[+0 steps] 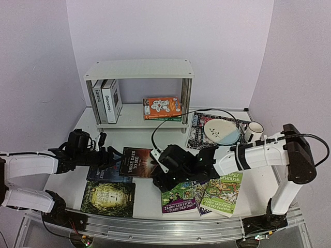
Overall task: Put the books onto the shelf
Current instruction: Move the book to the center of the board, then pick up the book from the book pile.
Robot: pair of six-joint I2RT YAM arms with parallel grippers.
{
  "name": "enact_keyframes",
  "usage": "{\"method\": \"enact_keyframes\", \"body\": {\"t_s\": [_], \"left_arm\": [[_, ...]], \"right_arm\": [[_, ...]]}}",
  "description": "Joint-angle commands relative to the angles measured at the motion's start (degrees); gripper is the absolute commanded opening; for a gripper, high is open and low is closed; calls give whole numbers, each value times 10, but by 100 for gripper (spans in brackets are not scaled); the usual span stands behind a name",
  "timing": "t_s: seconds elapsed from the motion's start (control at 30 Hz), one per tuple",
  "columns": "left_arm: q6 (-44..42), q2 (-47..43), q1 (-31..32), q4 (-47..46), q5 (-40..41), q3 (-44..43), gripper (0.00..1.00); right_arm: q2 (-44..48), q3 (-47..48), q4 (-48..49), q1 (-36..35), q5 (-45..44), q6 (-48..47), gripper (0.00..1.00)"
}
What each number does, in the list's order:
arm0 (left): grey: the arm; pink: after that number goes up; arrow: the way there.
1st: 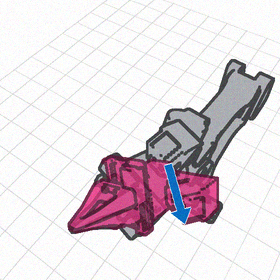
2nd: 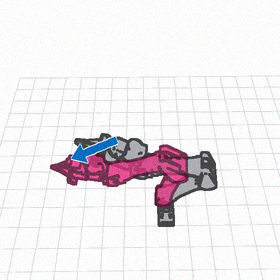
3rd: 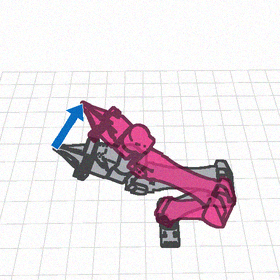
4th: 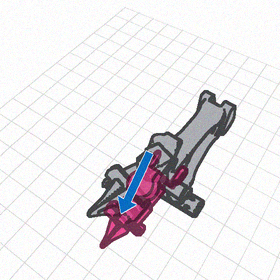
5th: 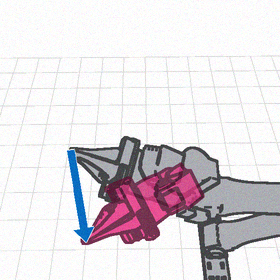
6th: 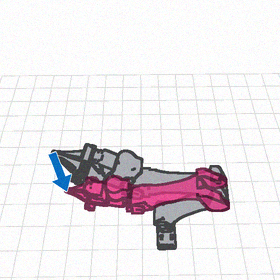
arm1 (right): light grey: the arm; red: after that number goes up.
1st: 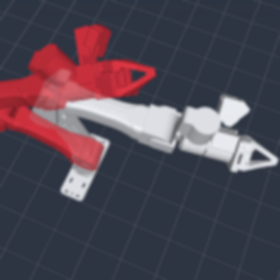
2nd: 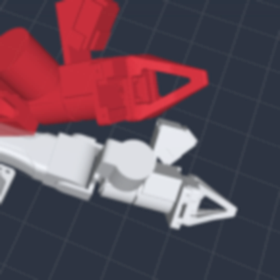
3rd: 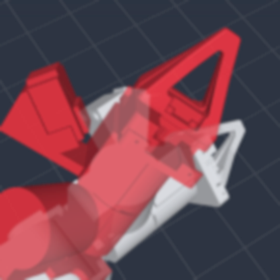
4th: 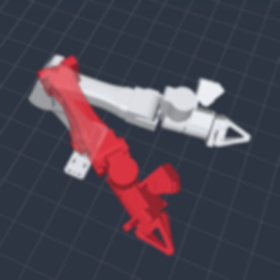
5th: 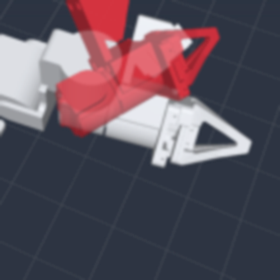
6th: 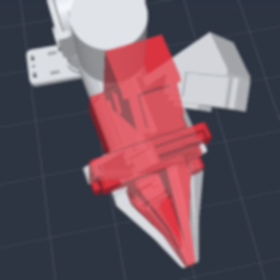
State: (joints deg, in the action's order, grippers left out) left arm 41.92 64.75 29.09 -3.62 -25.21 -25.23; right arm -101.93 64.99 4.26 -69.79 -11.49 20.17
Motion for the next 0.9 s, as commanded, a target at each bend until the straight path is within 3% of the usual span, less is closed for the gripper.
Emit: {"method": "enact_keyframes", "body": {"t_s": [0.0,0.1,0.27,0.53,0.87], "left_arm": [[-20,-10,1,12,18,-10,75],[-28,-10,1,26,23,-20,75],[-37,-31,0,33,61,-20,77],[4,-90,-14,74,165,-9,88],[11,-154,-129,89,79,36,90]], "right_arm": [[14,29,-20,-31,-83,-203,75],[-12,42,-19,-50,-126,-331,77],[-58,76,-17,-65,-178,-451,78],[-147,156,-3,-76,-253,-489,72],[-229,186,40,-77,-307,-544,68]]}}
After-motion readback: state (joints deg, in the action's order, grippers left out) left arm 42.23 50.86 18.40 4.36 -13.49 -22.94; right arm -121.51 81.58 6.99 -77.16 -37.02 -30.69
